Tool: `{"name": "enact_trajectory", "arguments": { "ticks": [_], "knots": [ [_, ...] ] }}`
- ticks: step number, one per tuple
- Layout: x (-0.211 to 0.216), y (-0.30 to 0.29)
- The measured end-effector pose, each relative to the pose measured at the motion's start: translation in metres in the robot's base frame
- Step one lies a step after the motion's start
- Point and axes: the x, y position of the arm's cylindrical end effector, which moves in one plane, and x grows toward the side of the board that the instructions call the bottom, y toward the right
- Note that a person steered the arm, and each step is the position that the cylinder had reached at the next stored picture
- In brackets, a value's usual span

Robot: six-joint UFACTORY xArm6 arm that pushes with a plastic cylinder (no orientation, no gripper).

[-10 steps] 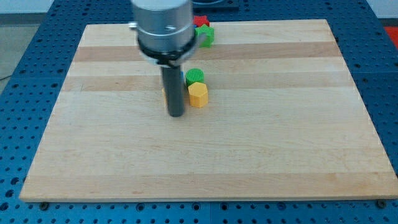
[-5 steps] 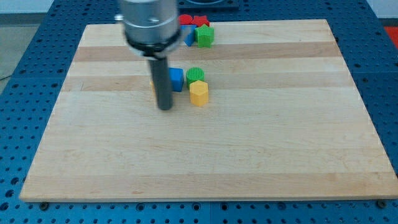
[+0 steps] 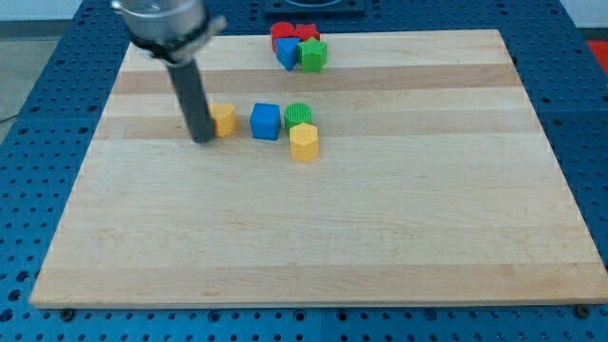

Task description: Move the yellow heart to the top left

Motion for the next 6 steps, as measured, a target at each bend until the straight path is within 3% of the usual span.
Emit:
{"name": "enact_trajectory", "arguments": {
  "ticks": [1,2,3,4,6],
  "knots": [
    [-0.016,-0.014],
    [0.028,0.004],
    [0.046,0.038],
    [0.01,0.05],
    [-0.093,-0.015]
  ]
}}
